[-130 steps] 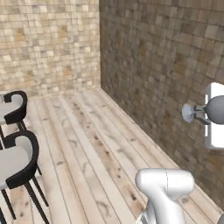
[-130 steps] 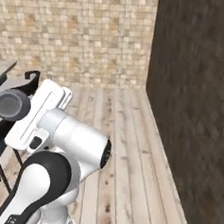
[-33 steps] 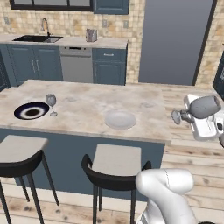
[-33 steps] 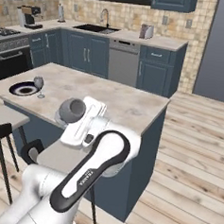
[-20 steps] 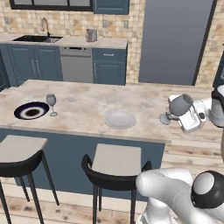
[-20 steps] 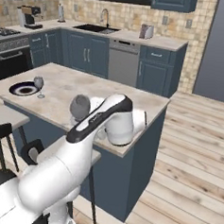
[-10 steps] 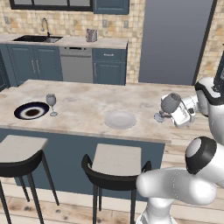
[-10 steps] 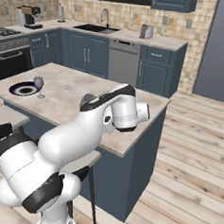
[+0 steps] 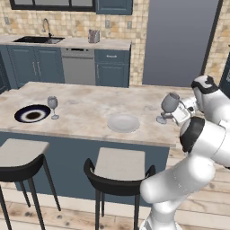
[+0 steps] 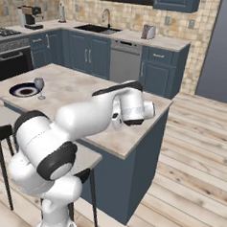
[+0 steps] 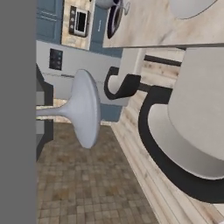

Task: Retrieve the wine glasses from the counter and place one next to each plate.

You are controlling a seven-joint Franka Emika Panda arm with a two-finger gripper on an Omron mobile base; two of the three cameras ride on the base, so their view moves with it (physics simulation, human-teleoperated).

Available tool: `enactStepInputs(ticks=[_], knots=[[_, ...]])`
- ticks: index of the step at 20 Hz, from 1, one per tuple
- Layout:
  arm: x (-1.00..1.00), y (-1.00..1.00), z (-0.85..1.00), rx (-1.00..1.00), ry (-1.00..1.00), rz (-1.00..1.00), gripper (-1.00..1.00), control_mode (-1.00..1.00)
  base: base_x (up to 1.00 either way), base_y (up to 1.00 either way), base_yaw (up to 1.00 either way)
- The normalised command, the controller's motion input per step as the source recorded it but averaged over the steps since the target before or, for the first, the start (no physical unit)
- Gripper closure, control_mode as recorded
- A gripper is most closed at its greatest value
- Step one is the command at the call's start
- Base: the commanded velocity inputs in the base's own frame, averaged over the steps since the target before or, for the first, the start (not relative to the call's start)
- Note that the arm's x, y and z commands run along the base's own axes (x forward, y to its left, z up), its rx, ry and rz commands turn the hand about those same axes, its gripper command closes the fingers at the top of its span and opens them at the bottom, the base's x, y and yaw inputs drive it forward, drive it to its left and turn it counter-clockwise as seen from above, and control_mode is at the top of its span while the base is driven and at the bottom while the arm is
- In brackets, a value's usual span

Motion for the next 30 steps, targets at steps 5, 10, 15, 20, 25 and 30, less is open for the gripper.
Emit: enactStepInputs(ticks=[5,10,15,20,25,30], knots=[[0.06,-0.06,-0.18,-0.06,0.0,0.0,1.0,-1.0,0.0,0.0,0.0],[0.09,0.0,-0.17,-0.07,0.0,0.0,1.0,-1.0,0.0,0.0,0.0],[0.08,0.0,-0.23,-0.07,0.0,0.0,1.0,-1.0,0.0,0.0,0.0],[0.14,0.0,-0.28,-0.07,0.01,0.0,1.0,-1.0,0.0,0.0,0.0],[0.29,0.0,-0.28,-0.05,0.0,0.0,1.0,-1.0,0.0,0.0,0.0],[0.29,-0.04,-0.28,-0.04,0.0,0.0,1.0,-1.0,0.0,0.0,0.0]])
